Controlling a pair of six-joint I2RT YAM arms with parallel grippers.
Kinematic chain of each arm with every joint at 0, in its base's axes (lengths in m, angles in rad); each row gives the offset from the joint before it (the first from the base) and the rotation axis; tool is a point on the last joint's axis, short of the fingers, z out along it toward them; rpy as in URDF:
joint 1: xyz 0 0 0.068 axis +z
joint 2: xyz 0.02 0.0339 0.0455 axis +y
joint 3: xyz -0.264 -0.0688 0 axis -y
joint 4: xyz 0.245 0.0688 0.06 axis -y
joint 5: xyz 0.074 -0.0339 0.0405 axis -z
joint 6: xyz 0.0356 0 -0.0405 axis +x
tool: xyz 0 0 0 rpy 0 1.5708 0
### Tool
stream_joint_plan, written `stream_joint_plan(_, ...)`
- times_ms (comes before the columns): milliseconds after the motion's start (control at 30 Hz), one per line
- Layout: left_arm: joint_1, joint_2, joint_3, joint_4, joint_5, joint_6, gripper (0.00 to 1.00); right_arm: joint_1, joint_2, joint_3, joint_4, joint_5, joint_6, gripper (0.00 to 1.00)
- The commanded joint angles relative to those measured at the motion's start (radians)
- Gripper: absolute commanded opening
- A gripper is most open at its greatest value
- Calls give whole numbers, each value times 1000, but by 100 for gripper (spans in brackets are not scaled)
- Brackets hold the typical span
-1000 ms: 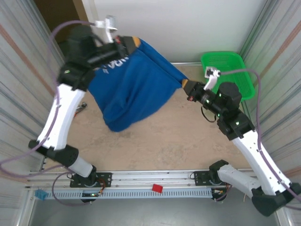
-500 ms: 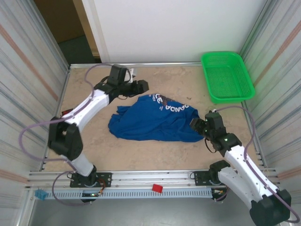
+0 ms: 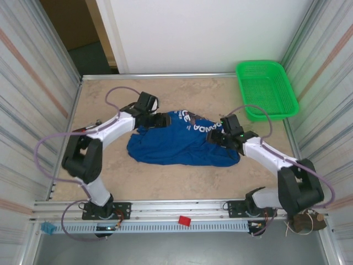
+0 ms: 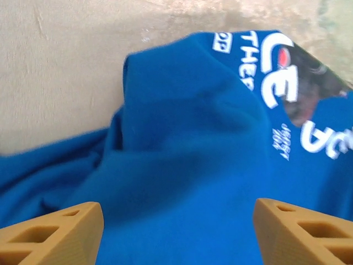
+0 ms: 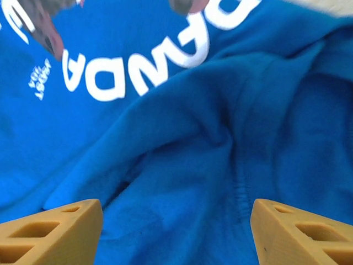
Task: Fold the inside-out t-shirt
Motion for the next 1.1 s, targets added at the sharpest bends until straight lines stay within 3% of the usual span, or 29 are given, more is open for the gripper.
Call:
stream_joint_plan(0,8,91,83,-23,8,68,71,45,57,22,51,-7,1,69)
stream_joint_plan(33,11,122,90,-18,35,67,63,61,72,15,60,-5,12,68)
stream_joint_plan(67,13,142,94,-13,63,65,48,72,85,9,68,-4,18,66)
stream_joint_plan(100,16,156,96,-13,81,59,24,82,93,1,73,-5,25,61)
stream_joint_plan(133,22,155,91,-13,78,51,2,86,95,-8,76,-5,29,51)
stream_joint_plan(167,27,143,78,-7,65,41,0,87,94,-18,78,-8,29,34)
stream_joint_plan(200,37,116,56,6,56,31,0,86,85,-31,75,-7,30,8)
stream_joint_plan(233,50,80,27,22,47,18,0,83,69,-40,62,-2,29,0)
stream_joint_plan(367,131,-71,-56,41,14,-31,0,82,-52,-84,3,25,17,0)
stream_joint_plan(467,209,-140,-95,47,49,-35,0,85,-147,-116,-47,39,22,0)
stream_joint_plan(500,232,-148,-94,38,73,-22,4,85,-176,-125,-55,39,27,0)
stream_joint_plan(567,250,-160,-94,42,139,52,34,85,-205,-131,-65,35,33,0)
stream_joint_plan(667,220,-217,-128,28,146,185,51,85,-197,-126,-54,37,30,0)
stream_joint_plan(767,180,-298,-186,-1,84,239,58,85,-161,-116,-31,38,23,0)
stream_joint_plan(867,79,-375,-249,22,21,276,65,87,-137,-112,-15,30,22,0)
stream_joint_plan(1067,-121,-229,-202,44,-61,274,68,97,-138,-126,-9,39,32,0)
